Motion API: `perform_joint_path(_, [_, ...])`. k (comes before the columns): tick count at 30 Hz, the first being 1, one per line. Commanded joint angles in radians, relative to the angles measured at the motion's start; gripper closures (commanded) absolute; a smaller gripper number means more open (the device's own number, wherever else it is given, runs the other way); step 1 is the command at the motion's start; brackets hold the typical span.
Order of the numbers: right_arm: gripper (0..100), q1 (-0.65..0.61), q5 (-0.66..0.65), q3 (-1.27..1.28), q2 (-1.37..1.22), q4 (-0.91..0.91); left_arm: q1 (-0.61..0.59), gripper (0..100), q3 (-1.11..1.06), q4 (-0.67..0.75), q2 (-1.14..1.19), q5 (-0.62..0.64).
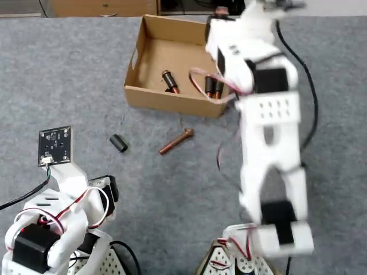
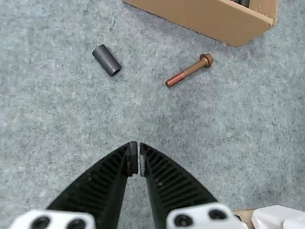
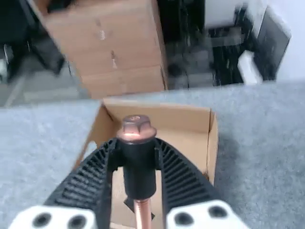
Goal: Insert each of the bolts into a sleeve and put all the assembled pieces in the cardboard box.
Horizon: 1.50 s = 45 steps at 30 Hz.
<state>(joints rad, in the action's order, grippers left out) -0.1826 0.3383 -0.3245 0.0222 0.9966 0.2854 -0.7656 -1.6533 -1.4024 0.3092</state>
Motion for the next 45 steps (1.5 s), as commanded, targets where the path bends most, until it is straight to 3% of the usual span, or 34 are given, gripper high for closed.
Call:
perform_joint_path(1, [99.7, 0.012, -0.009, -0.275, -0.219, 0.080, -0.009, 98, 0.014, 0.008, 0.002, -0.005])
perform_joint_path(9, [99.7, 0.010, -0.081, -0.648, -0.676, 0.273, -0.011, 98, -0.101, 0.046, -0.016, -0.005])
perform_joint_path(16, [99.2, 0.004, -0.100, -0.888, -0.961, 0.301, -0.009, 98, -0.181, 0.060, -0.242, -0.012])
perform_joint_path(22, [85.9, -0.033, -0.101, -0.975, -1.107, 0.302, -0.005, 98, -0.212, 0.068, -0.407, -0.012])
perform_joint_path(32, [87.5, -0.059, -0.097, -1.015, -1.139, 0.325, -0.005, 98, -0.213, 0.068, -0.410, -0.012])
perform_joint_path(45, [87.5, -0.067, -0.092, -1.343, -1.003, 0.641, -0.003, 98, -0.215, 0.068, -0.410, -0.009])
